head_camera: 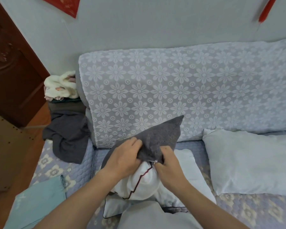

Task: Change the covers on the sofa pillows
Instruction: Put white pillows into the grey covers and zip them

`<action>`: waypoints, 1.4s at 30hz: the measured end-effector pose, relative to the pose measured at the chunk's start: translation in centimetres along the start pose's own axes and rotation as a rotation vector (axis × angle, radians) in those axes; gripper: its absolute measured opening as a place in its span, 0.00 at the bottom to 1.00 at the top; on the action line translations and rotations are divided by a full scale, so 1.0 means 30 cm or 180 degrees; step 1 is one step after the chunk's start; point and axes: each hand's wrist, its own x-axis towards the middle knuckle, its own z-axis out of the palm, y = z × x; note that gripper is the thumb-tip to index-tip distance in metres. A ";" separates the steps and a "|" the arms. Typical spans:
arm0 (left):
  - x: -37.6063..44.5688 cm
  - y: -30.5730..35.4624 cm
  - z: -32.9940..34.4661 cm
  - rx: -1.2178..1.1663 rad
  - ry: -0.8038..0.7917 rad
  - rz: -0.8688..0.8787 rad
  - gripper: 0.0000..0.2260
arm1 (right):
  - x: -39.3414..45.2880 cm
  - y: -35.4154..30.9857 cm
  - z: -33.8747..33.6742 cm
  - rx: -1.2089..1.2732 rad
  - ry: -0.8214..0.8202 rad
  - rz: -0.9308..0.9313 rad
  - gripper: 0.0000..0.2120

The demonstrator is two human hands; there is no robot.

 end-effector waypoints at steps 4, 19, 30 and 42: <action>0.014 0.008 -0.004 -0.0108 0.0492 0.0111 0.17 | -0.021 0.066 0.054 -0.0729 0.0659 0.0663 0.43; -0.090 0.185 -0.122 -0.1614 -0.1256 0.0360 0.15 | 0.035 0.062 -0.103 0.0206 0.0534 -0.0067 0.35; -0.219 0.187 -0.075 -0.0239 0.1425 -0.1004 0.25 | 0.029 -0.154 0.077 0.0453 0.0475 -0.0188 0.24; -0.276 -0.056 -0.007 0.0455 0.1211 -0.2034 0.17 | -0.012 -0.107 0.173 -0.1097 -0.1262 -0.0802 0.14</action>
